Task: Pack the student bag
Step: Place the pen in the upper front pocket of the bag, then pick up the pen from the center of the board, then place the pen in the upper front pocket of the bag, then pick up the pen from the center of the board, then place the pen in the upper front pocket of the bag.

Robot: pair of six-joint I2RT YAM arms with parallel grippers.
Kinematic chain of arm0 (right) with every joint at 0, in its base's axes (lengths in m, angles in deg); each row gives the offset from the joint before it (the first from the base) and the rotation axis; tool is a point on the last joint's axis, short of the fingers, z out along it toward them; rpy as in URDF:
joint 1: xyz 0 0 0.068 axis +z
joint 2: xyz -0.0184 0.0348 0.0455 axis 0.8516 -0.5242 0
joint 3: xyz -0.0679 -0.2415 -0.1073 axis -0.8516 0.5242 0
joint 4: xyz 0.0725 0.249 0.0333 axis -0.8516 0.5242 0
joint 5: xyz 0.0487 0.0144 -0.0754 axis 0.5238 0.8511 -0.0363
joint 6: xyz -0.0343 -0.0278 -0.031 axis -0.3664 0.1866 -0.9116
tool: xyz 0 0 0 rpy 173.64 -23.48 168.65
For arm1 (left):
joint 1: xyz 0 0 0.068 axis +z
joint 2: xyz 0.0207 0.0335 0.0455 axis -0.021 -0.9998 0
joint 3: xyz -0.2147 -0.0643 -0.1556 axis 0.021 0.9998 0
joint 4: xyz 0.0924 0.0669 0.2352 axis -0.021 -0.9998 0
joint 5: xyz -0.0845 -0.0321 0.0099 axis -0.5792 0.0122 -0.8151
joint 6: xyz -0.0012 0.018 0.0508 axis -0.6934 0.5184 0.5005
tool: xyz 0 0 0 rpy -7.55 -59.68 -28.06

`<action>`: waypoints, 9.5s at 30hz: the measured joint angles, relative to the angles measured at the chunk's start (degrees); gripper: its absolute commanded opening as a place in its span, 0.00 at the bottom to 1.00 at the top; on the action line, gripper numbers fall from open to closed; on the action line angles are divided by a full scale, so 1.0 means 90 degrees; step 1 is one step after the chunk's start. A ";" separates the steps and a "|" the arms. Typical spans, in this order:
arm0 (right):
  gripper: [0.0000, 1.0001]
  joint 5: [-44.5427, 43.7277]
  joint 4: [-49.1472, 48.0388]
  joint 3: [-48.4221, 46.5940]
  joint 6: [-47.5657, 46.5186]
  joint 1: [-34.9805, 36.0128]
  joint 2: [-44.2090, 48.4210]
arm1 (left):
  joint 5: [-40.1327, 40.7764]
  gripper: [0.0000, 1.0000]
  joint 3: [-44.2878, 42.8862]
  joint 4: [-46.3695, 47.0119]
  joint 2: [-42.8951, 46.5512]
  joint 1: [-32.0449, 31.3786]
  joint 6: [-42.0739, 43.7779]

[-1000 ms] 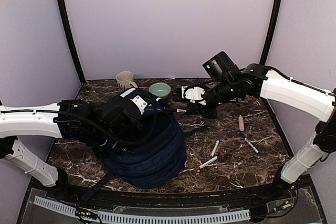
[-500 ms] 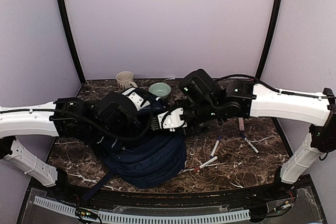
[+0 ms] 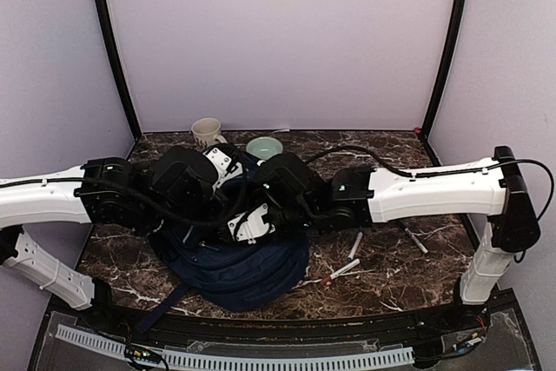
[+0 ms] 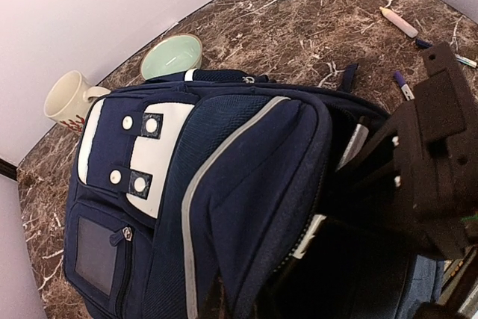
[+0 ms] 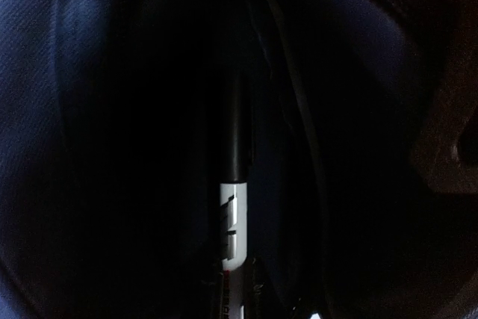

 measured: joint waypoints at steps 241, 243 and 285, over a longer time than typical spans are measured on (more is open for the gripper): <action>0.06 0.2732 0.3281 0.1520 0.0765 -0.2778 0.1719 | -0.0753 0.00 0.0566 0.0474 0.0357 0.0279 -0.0576; 0.06 0.2701 0.3254 0.1171 0.0879 -0.2433 0.1877 | -0.0777 0.00 0.0566 0.0486 0.0357 0.0282 -0.0568; 0.30 0.0612 0.0452 -0.0850 0.0041 0.0029 -0.0612 | -0.0911 0.00 0.0563 0.0566 0.0386 0.0340 -0.0546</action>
